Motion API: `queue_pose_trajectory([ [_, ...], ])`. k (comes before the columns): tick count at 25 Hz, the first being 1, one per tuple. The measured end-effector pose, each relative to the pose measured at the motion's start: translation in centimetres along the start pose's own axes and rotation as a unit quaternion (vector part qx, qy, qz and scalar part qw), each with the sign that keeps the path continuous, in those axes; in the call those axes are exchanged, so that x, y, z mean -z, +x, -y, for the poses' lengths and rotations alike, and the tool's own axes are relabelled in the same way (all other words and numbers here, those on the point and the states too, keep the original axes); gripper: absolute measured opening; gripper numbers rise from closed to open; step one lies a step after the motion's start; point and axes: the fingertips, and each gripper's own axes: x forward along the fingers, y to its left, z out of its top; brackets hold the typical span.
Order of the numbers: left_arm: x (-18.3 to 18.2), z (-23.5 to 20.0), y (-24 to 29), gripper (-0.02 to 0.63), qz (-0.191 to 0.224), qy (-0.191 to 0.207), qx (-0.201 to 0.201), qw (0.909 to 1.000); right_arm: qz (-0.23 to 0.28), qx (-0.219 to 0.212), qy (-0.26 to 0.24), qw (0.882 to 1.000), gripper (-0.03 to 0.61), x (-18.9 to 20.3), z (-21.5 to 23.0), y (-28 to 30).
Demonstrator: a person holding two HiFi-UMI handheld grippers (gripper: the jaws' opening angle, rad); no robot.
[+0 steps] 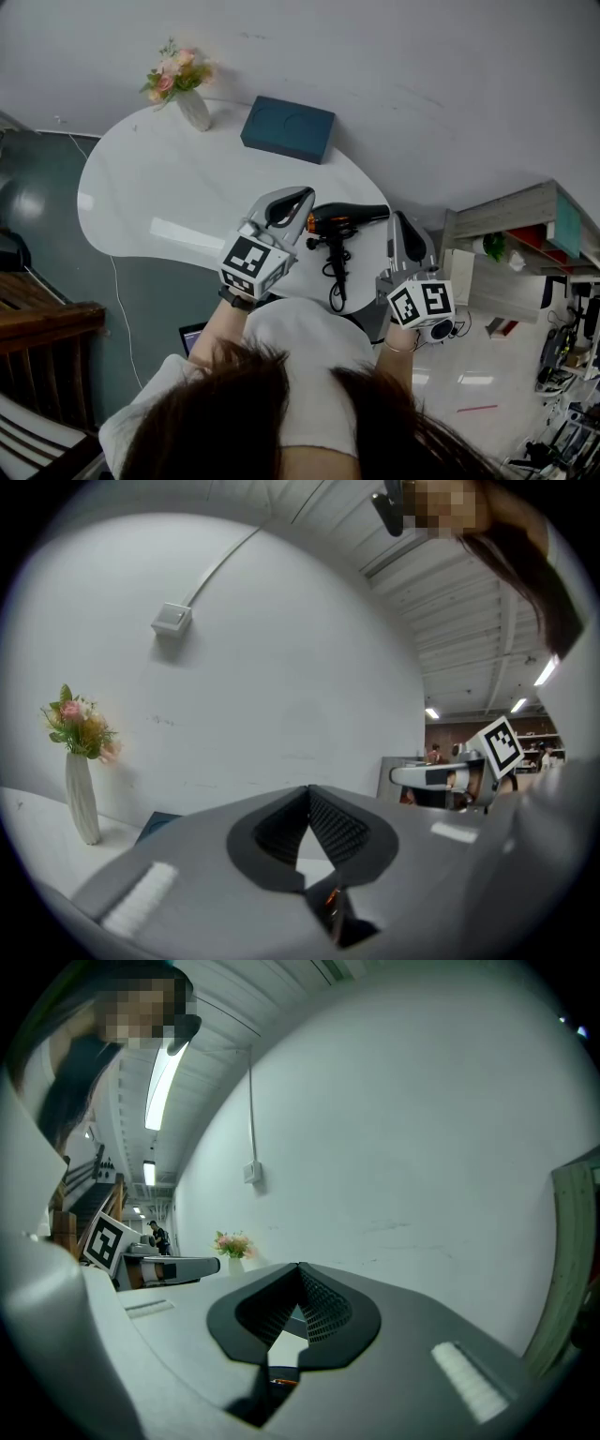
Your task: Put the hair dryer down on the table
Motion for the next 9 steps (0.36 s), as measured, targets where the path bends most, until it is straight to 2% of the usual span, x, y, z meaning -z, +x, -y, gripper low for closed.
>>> queue_pose_trajectory([
  [9, 0.35, -0.22, -0.44, 0.058, -0.001, -0.001, -0.001, 1.0, -0.004, -0.012, -0.005, 1.0, 0.002, 0.43, -0.81, 0.16],
])
